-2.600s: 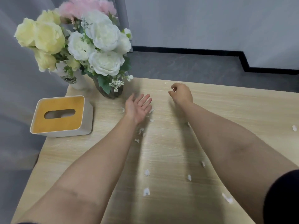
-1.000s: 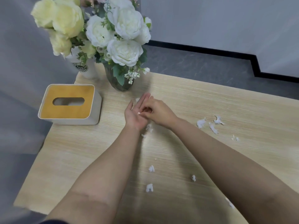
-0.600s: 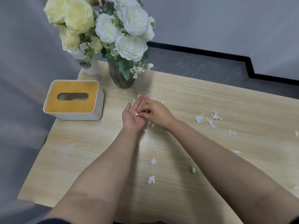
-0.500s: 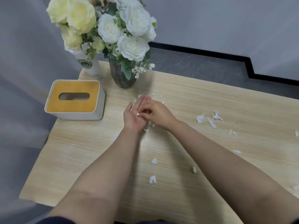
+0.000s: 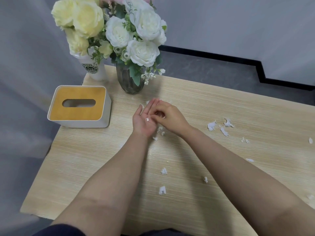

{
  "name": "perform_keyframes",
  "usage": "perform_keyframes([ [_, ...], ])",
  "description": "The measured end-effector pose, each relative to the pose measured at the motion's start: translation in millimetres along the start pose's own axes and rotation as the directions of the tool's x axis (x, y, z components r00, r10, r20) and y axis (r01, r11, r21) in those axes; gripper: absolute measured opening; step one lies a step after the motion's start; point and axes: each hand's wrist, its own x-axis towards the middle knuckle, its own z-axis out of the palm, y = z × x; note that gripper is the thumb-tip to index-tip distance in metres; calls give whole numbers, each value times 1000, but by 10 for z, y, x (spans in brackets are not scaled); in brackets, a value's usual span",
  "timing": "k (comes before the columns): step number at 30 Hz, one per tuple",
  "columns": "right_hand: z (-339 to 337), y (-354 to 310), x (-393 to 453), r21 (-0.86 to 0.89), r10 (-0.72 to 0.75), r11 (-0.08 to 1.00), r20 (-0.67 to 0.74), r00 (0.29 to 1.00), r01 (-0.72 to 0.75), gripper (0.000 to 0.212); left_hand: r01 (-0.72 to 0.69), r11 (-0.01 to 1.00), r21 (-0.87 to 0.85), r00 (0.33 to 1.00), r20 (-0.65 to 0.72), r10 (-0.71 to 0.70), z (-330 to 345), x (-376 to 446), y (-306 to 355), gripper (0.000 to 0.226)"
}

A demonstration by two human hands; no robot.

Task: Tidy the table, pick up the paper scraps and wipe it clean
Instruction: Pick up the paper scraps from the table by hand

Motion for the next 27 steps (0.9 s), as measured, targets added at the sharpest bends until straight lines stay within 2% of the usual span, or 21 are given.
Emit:
perform_keyframes([
  [4,-68,113,10,51,85,996,-144,986,-78,7,-26,1000,12,999,-26,26,-28,24,28,45],
  [7,-92,341,76,27,234,972,-259,937,-236,9,-40,999,11,997,-66,41,-95,62,47,43],
  [11,-73,698,163,2,420,899,-280,863,-437,13,-39,998,49,994,-95,44,-160,111,75,43],
  [15,-6,914,290,-26,510,844,-268,817,-535,19,-41,998,40,993,-111,45,-183,154,99,44],
  [18,35,980,387,-44,528,829,-261,808,-557,21,-30,998,48,992,-118,35,-208,184,110,46],
  [27,56,1053,611,-136,451,859,-251,856,-493,20,0,998,65,991,-137,9,-298,233,108,48],
])
